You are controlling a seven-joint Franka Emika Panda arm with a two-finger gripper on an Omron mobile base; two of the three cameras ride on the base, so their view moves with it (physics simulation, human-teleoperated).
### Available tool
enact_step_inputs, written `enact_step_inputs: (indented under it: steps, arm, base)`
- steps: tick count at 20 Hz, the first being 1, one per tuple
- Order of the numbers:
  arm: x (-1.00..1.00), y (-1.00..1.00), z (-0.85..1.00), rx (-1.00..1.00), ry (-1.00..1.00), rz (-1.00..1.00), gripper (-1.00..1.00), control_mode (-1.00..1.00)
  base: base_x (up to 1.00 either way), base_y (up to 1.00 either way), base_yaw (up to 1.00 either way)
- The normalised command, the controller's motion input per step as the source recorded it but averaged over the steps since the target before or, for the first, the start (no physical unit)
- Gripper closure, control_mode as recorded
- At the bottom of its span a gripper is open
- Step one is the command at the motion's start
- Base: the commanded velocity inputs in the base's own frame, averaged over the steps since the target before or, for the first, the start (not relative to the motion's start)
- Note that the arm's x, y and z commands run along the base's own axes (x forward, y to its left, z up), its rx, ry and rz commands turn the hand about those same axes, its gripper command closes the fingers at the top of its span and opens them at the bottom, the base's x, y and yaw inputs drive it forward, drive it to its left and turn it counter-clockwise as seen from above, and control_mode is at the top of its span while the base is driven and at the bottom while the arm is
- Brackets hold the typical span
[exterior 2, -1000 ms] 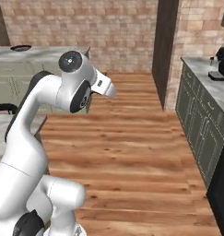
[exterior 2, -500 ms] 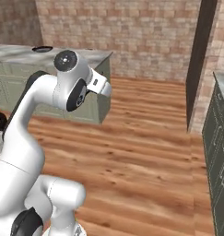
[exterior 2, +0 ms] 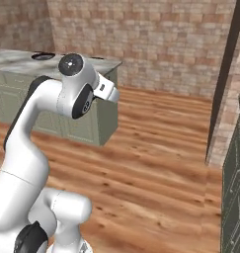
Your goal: Take the cheese, fish, and lime from the fridge and place them on the plate on the dining counter to create an appetizer plate.
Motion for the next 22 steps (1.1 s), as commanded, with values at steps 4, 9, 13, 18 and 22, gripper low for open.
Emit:
enact_step_inputs:
  steps: [4, 9, 13, 18, 22]
  arm:
    - [0.0, 0.0, 0.0, 0.0, 0.0, 0.0, 1.0, 1.0]
    - [0.0, 0.0, 0.0, 0.0, 0.0, 0.0, 1.0, 1.0]
    - [0.0, 0.0, 0.0, 0.0, 0.0, 0.0, 1.0, 1.0]
    - [0.0, 0.0, 0.0, 0.0, 0.0, 0.0, 1.0, 1.0]
    - [0.0, 0.0, 0.0, 0.0, 0.0, 0.0, 1.0, 1.0]
  base:
    - [1.0, -0.35, 0.2]
    - [1.0, -0.65, 0.16]
    - [1.0, -0.69, 0.12]
    - [1.0, -0.64, 0.05]
    - [1.0, -0.46, 0.03]
